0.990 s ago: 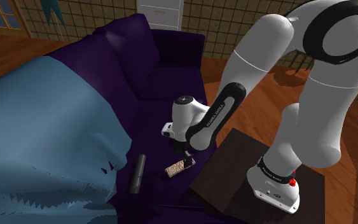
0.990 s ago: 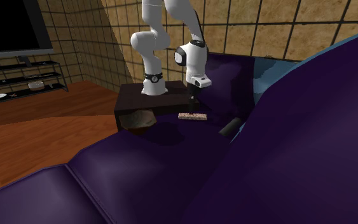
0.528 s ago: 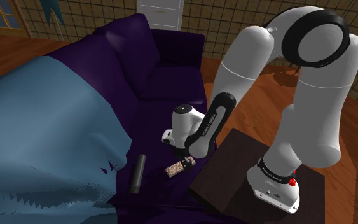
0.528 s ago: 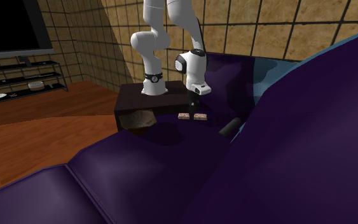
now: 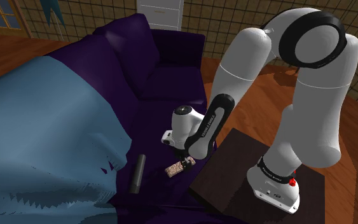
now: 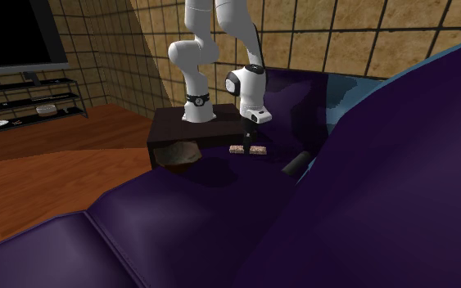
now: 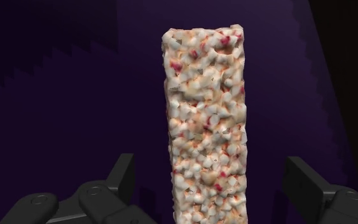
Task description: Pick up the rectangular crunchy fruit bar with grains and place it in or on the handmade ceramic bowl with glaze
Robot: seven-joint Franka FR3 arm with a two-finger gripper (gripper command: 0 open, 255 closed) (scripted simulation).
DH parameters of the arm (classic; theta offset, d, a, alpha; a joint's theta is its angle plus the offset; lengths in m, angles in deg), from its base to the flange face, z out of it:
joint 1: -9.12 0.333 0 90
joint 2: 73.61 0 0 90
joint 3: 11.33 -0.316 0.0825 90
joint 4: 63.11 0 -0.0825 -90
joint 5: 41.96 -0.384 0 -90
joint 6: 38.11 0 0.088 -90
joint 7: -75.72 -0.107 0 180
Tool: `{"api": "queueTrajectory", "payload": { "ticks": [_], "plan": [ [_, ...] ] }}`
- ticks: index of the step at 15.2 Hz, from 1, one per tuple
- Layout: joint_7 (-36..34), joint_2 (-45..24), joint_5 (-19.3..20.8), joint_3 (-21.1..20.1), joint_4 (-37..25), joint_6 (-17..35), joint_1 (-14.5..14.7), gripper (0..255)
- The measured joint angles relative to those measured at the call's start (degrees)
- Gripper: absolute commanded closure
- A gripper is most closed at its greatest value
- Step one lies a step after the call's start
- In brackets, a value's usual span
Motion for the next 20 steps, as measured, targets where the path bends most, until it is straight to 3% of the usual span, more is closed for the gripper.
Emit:
{"api": "queueTrajectory", "payload": {
  "ticks": [10, 20],
  "plan": [
    [0.06, 0.16, -0.01, 0.15, -0.16, 0.17, -0.14, 255],
    [-0.83, 9.3, 0.5, 0.28, 1.84, -7.42, 0.29, 255]
  ]
}}
